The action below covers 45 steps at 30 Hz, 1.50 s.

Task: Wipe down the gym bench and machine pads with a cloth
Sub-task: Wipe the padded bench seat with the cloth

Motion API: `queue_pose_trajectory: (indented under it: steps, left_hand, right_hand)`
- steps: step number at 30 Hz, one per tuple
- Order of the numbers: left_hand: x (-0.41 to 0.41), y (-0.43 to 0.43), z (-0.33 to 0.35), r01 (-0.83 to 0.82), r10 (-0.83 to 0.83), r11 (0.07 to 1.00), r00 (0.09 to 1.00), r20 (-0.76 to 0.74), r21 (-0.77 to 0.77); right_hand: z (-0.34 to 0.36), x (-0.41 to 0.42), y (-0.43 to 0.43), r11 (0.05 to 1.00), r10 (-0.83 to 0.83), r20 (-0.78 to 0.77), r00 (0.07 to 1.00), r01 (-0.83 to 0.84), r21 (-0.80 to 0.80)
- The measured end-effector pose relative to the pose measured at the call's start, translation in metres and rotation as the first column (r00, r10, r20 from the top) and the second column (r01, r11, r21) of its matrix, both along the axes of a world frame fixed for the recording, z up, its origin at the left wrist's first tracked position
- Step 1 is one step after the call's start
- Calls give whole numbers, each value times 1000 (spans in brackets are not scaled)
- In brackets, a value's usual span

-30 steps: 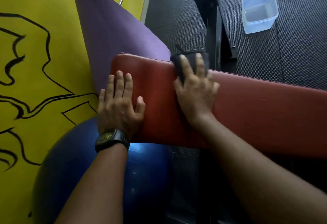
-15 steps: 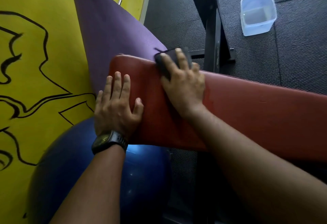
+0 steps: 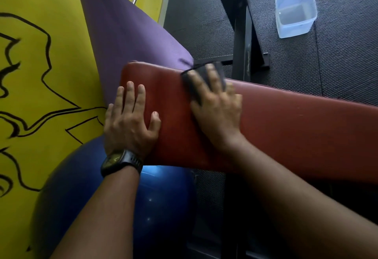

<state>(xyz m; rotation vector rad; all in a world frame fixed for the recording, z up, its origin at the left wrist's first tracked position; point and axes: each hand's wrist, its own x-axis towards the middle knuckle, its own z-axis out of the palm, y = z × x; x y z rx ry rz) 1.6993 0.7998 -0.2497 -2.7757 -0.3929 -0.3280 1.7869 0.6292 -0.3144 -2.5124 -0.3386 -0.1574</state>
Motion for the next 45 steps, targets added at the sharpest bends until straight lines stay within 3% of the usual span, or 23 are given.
queue_pose_trajectory:
  steps: [3,6,8,11,13,15,18,20,22,26,29,31,33,36,38,42,45]
  left_hand:
    - [0,0,0,-6,6,1000,1000,-3,1]
    - [0,0,0,-6,6,1000,1000,-5,-3]
    - [0,1,0,-2,2,1000,1000,-10,-6]
    - [0,1,1,-4,4,1000,1000,-28,-2]
    - [-1,1,1,-5,5,1000,999,-34,-3]
    - [0,1,1,-6,5,1000,999,-42,-12]
    - [0,-1,2,-12,12,1000,998,-59,-5]
    - [0,-3,5,-38,40,999,995,-89,17]
    - [3,-6,7,-43,51,997,990,-134,61]
    - [7,-13,16,-24,40,996,978,-204,80]
    - [17,-30,6,60,-63,998,973,-224,-21]
    - [25,-44,-7,141,-146,989,953,-266,-39]
    - [32,-55,-16,93,-98,995,960,-262,-30]
    - [36,-59,-25,66,-63,998,965,-255,5]
    - [37,-59,-26,83,-74,996,965,-250,27]
    - [39,-58,-29,92,-78,995,966,-246,43]
    - [39,-55,-30,115,-99,992,965,-243,51]
  right_hand:
    - [-17,-12,-23,966,-252,-146,957,257,13]
    - [-15,-64,-24,951,-308,-120,944,309,-7]
    - [-8,-92,-13,978,-203,-80,976,207,33]
    - [-1,-80,-5,991,81,82,993,-89,97]
    - [1,-45,-3,974,217,150,965,-223,27]
    - [0,-9,-5,975,222,143,964,-217,-53]
    - [-8,18,-18,999,-48,-83,995,48,-1]
    - [-13,0,-22,950,-305,-247,920,313,-11]
    - [-9,-44,-18,914,-402,-217,889,402,-48]
    - [1,-110,-12,985,-156,-129,979,164,52]
    - [2,-72,-10,997,15,-42,999,-12,78]
    - [0,-34,-15,993,112,-2,994,-112,-26]
    - [-6,-4,-30,996,70,-87,994,-75,-56]
    - [-22,-12,-52,966,-260,-238,936,255,-51]
    - [-23,-48,-52,933,-359,-229,905,349,-83]
    - [-10,-99,-32,965,-261,-181,948,264,-11]
    - [-10,-69,-28,993,-87,-95,992,94,76]
